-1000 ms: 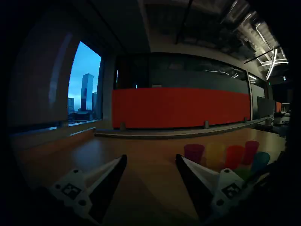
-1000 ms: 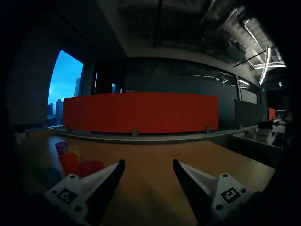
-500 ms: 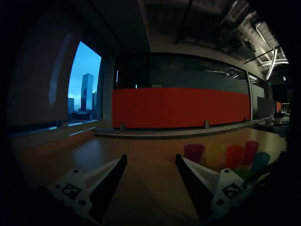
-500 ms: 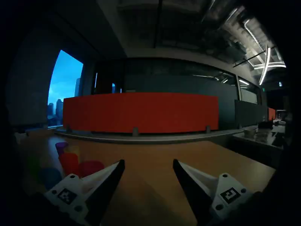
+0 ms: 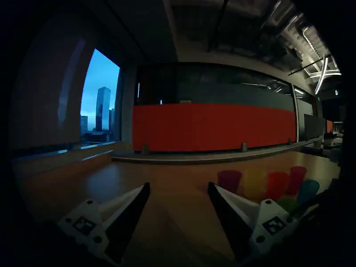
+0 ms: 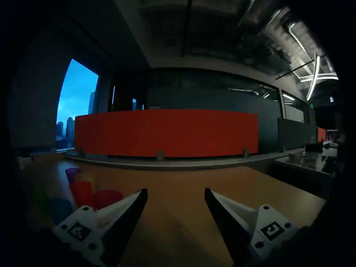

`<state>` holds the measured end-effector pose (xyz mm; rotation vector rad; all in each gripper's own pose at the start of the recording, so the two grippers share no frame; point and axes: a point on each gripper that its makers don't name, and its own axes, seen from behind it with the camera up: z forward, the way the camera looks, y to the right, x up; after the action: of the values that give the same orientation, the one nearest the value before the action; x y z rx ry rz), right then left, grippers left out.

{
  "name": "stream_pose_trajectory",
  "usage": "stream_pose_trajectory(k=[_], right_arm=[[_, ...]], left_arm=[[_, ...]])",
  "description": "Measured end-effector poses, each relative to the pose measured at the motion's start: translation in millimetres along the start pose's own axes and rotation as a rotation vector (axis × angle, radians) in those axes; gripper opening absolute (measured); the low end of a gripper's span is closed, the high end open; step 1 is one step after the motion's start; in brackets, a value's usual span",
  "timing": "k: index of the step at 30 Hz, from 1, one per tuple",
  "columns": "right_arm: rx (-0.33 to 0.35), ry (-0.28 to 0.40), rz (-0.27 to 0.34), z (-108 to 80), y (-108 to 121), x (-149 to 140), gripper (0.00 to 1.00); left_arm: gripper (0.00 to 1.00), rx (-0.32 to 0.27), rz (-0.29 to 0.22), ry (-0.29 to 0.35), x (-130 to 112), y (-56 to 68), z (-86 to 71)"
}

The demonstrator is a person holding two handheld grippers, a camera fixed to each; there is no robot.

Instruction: Pour water

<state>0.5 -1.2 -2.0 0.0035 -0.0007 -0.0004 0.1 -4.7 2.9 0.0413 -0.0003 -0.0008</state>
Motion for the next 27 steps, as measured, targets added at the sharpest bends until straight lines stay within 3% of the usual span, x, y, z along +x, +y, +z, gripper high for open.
stream_pose_trajectory(k=[27], right_arm=[[0.000,0.000,0.000,-0.1,-0.4,0.1,0.99]], left_arm=[[0.96,0.000,-0.001,-0.001,1.3,-1.0,1.4]])
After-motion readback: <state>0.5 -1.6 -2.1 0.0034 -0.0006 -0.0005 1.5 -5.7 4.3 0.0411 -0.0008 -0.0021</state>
